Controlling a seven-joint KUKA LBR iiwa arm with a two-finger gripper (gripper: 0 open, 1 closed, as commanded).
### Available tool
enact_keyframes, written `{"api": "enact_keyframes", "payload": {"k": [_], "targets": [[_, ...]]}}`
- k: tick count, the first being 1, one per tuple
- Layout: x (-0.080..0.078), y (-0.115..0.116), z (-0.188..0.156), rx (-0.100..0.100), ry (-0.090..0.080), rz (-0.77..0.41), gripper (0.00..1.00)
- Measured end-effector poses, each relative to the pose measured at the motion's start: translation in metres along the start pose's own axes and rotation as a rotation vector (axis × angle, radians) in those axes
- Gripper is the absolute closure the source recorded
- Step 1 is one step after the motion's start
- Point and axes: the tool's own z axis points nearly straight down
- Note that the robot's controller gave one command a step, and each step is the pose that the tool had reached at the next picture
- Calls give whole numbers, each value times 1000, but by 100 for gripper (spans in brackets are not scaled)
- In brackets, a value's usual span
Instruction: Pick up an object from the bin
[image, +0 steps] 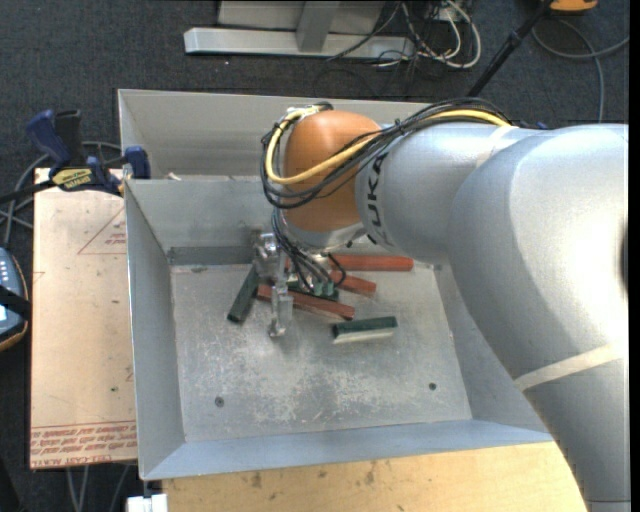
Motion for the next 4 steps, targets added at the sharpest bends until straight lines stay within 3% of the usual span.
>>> {"api": "enact_keyframes", "payload": {"k": [1,2,3,4], "targets": [[-1,0,-5,-2,-4,2,100],[0,-1,-49,0,0,-418,100],[0,-1,-47,-1,3,-416,0],[1,36,1,-3,7,-447,0]]}}
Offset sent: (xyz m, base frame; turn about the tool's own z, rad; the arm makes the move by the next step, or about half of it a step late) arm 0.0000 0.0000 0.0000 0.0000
